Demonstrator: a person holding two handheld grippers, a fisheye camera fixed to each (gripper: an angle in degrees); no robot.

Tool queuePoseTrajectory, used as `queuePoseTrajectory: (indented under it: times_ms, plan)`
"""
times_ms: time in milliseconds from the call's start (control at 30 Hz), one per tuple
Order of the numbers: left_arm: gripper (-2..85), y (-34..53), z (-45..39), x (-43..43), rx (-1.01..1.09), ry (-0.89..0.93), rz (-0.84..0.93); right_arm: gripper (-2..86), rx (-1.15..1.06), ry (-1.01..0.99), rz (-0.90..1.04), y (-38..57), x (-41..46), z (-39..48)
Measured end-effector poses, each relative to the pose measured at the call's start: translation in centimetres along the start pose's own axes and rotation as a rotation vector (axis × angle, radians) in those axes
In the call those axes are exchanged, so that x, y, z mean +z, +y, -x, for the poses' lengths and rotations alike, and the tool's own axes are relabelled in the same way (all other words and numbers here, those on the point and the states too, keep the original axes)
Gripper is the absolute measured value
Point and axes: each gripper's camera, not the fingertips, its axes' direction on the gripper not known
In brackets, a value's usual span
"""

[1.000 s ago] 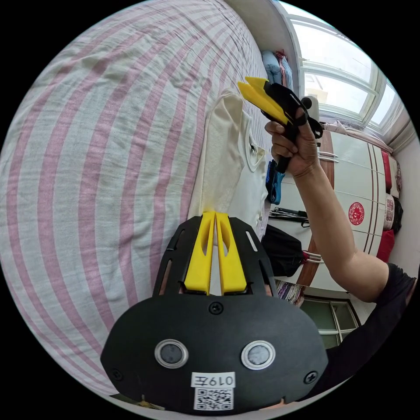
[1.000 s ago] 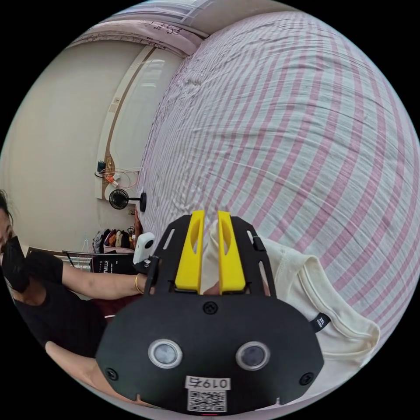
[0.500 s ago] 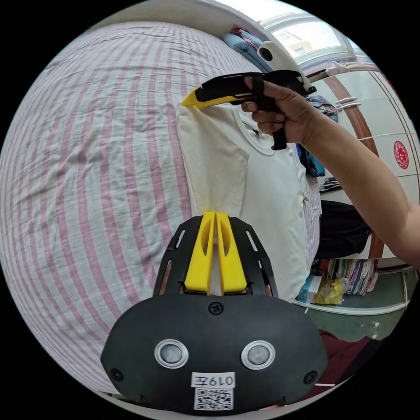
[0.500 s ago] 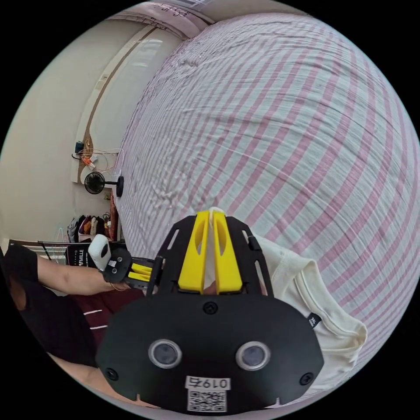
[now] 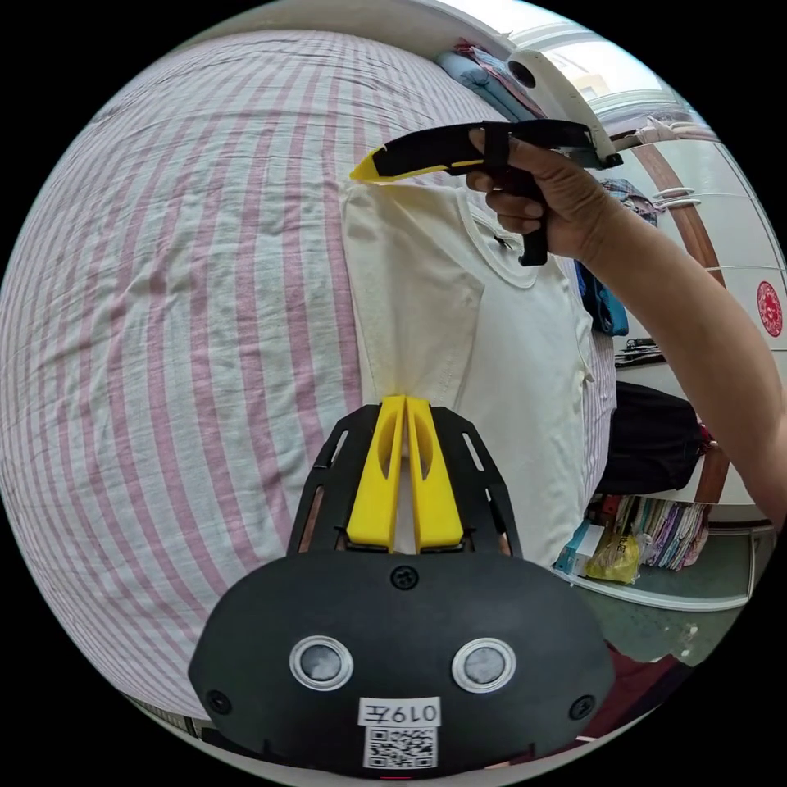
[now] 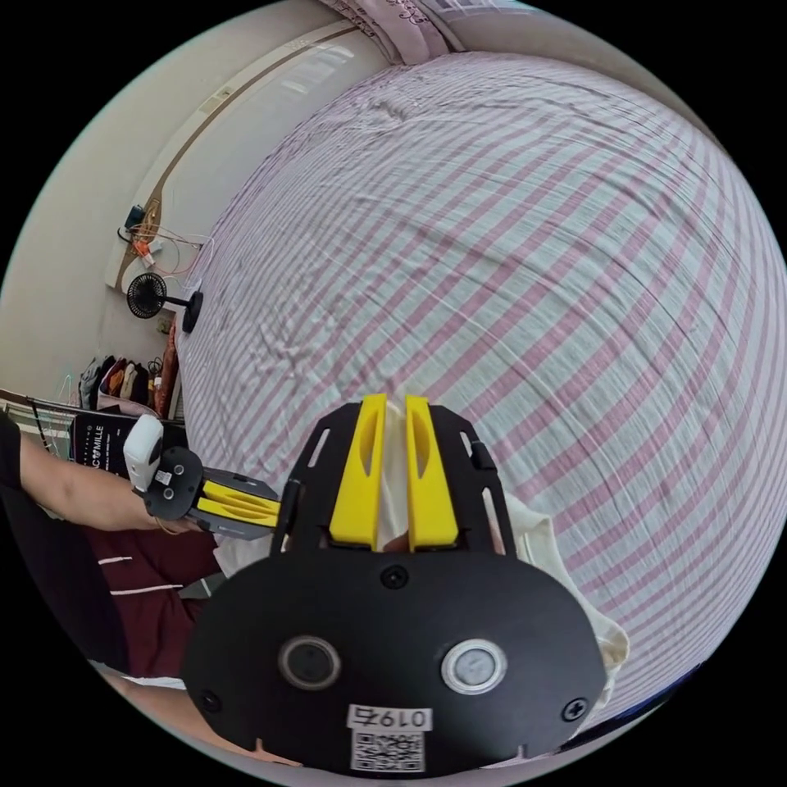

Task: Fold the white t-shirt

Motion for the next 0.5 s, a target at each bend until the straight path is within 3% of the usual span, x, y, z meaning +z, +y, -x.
queuePoseTrajectory:
  times_ms: [133,300,500]
  plan:
    - [0.8,0.4,-0.7,0.0,-0.023,0.008,-0.005,4.3,-0.031,0.011,0.044,0.7,-0.4,1.8]
    - [0.9,0.9,-1.5,-0.7,-0.046,0.042,-0.034,0.4,-0.036,0.067,-0.076,4.8,-1.8,5.5]
    - [0.9,0.4,-2.8,-2.7,-0.020,0.024,-0.170,-0.9,-0.002,0.364,-0.172,13.3,-1.0,12.3]
